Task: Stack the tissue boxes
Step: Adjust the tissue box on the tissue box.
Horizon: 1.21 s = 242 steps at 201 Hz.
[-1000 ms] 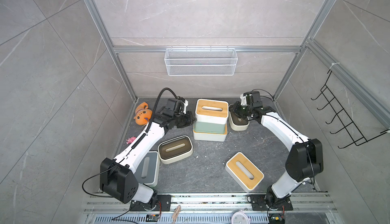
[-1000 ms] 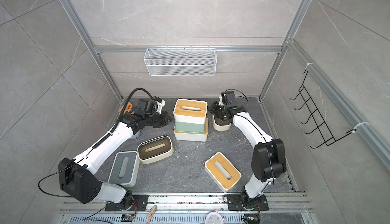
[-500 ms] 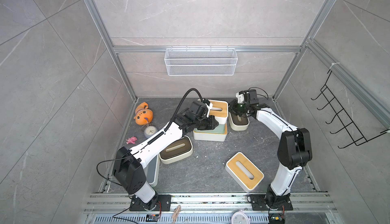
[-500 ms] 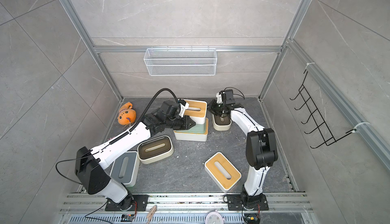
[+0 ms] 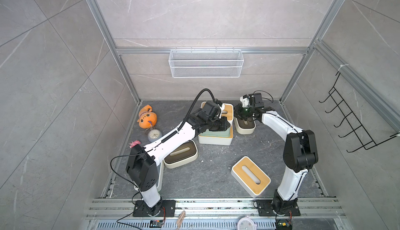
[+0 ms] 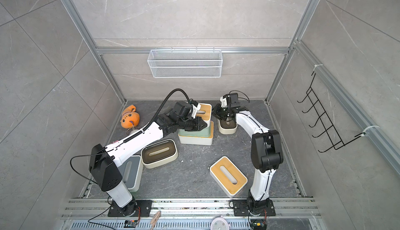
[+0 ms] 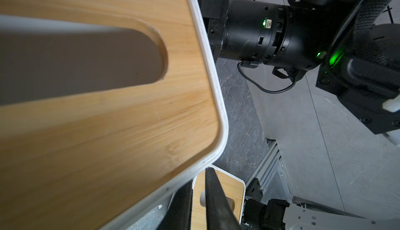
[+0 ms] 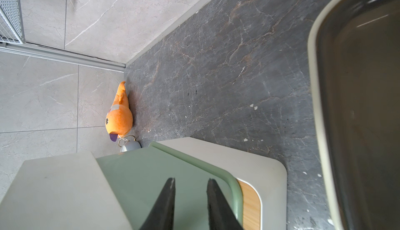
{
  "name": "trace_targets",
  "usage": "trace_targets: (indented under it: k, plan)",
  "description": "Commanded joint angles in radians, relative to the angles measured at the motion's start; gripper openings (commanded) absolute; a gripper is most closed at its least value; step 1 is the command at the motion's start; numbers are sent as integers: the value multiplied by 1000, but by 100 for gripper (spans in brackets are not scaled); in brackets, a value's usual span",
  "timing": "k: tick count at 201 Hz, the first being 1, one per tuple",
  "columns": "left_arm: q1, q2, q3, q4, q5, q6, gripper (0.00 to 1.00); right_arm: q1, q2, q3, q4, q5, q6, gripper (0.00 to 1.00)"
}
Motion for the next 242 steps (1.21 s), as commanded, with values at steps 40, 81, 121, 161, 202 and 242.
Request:
trace_targets:
  k: [40, 81, 121, 161, 202, 242]
  plan:
    - [-6, 48, 78, -5, -36, -3, 17, 4, 17, 1, 11, -26, -28, 29]
    - [-9, 51, 90, -5, -34, -3, 17, 4, 17, -2, 11, -22, -30, 29]
    - [-9, 52, 94, -13, -50, 5, 17, 4, 9, -12, 19, -17, -20, 29]
    - [-10, 67, 114, -18, -38, 4, 17, -1, -16, -29, 32, 10, -3, 29]
    - [-23, 1, 80, -8, -2, 33, 17, -24, -76, -47, 37, 74, 23, 30]
    - [-34, -156, -33, -23, -13, 95, 18, -52, -232, -82, -41, 190, -4, 31]
